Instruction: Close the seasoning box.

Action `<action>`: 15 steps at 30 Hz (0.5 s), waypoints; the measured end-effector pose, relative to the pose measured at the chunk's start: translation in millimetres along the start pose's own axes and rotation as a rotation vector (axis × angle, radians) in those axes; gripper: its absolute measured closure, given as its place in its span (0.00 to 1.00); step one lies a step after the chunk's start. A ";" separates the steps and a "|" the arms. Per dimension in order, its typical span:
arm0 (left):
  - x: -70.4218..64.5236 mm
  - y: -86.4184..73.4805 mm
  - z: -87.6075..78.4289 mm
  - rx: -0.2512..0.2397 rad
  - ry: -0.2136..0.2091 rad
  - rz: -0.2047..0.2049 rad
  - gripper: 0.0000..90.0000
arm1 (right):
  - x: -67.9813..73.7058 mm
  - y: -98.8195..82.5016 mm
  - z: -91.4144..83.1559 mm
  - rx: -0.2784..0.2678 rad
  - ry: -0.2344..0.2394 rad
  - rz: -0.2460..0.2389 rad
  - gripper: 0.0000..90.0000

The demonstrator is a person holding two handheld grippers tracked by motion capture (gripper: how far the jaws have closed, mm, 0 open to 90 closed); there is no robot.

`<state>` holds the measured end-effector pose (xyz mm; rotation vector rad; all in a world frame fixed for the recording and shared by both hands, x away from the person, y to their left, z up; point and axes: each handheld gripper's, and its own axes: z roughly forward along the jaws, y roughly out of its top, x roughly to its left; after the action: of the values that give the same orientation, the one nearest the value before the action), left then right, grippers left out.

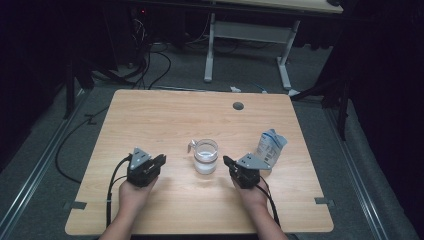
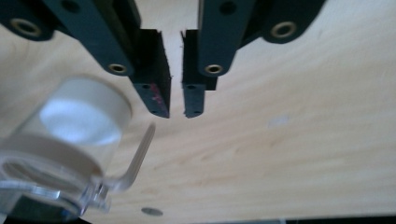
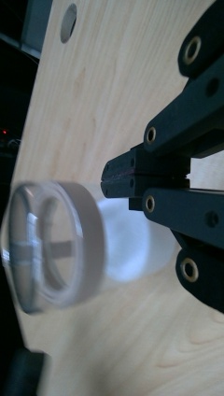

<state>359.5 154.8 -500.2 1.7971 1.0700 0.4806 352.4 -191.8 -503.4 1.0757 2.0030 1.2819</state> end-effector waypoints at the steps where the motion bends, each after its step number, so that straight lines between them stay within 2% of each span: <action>1: 3.6 -6.3 -4.8 0.009 0.007 -0.001 0.87 | -2.0 2.5 1.6 -0.002 -0.001 0.014 1.00; 4: 14.0 -23.6 -20.4 0.016 0.049 0.003 0.77 | -1.8 10.5 8.2 0.007 -0.019 -0.016 1.00; 8: 26.8 -44.0 -41.0 -0.022 0.126 -0.018 0.68 | 1.1 17.0 20.2 0.036 -0.022 -0.047 1.00; 9: 29.6 -46.5 -45.0 -0.026 0.132 -0.026 0.67 | 3.2 17.4 22.7 0.041 -0.038 -0.059 1.00; 13: 36.9 -50.0 -55.3 -0.037 0.148 -0.051 0.67 | 4.3 16.3 22.7 0.033 -0.037 -0.049 1.00; 15: 38.9 -51.9 -56.5 -0.036 0.142 -0.064 0.68 | 6.3 15.6 21.9 0.033 -0.034 -0.053 1.00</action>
<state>316.7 225.5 -524.3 1.7118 1.2050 0.5926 371.0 -172.0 -498.3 1.0454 2.0200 1.2002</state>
